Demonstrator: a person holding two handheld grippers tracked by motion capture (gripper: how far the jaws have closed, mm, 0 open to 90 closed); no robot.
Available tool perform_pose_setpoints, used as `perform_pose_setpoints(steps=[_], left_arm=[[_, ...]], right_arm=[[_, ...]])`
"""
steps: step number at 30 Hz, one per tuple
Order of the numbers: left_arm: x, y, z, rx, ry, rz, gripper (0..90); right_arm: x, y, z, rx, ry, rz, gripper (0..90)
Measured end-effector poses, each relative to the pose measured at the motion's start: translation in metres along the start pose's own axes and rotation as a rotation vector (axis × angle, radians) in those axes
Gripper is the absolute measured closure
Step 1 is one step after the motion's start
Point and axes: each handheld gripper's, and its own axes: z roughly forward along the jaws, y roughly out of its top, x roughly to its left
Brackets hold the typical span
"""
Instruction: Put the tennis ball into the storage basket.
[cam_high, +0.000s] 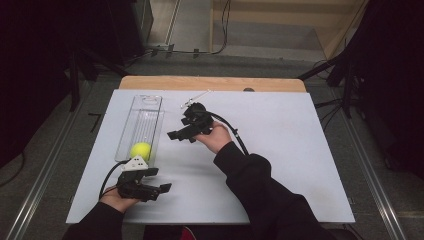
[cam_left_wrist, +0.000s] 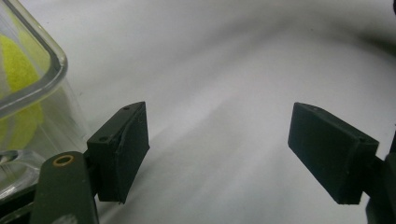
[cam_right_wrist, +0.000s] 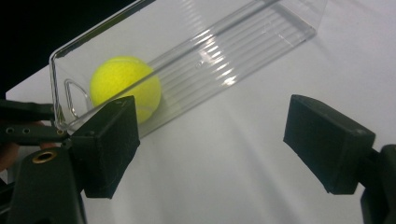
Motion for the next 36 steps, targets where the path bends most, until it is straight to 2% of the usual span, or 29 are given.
perform_pose_setpoints(steps=[25,29,31,36], left_arm=[[0.0,0.0,0.001,-0.004,0.003,-0.005,21.2],[0.0,0.0,0.002,-0.002,0.004,-0.004,21.2],[0.0,0.0,0.002,-0.001,0.004,-0.003,21.2],[0.0,0.0,0.001,-0.002,0.001,-0.003,21.2]], right_arm=[[-0.013,-0.039,-0.035,-0.014,-0.018,0.025,16.8],[-0.018,-0.046,-0.04,-0.015,-0.029,0.016,16.8],[-0.02,-0.048,-0.043,-0.015,-0.034,0.03,16.9],[-0.022,-0.053,-0.049,-0.019,-0.043,0.031,17.0]])
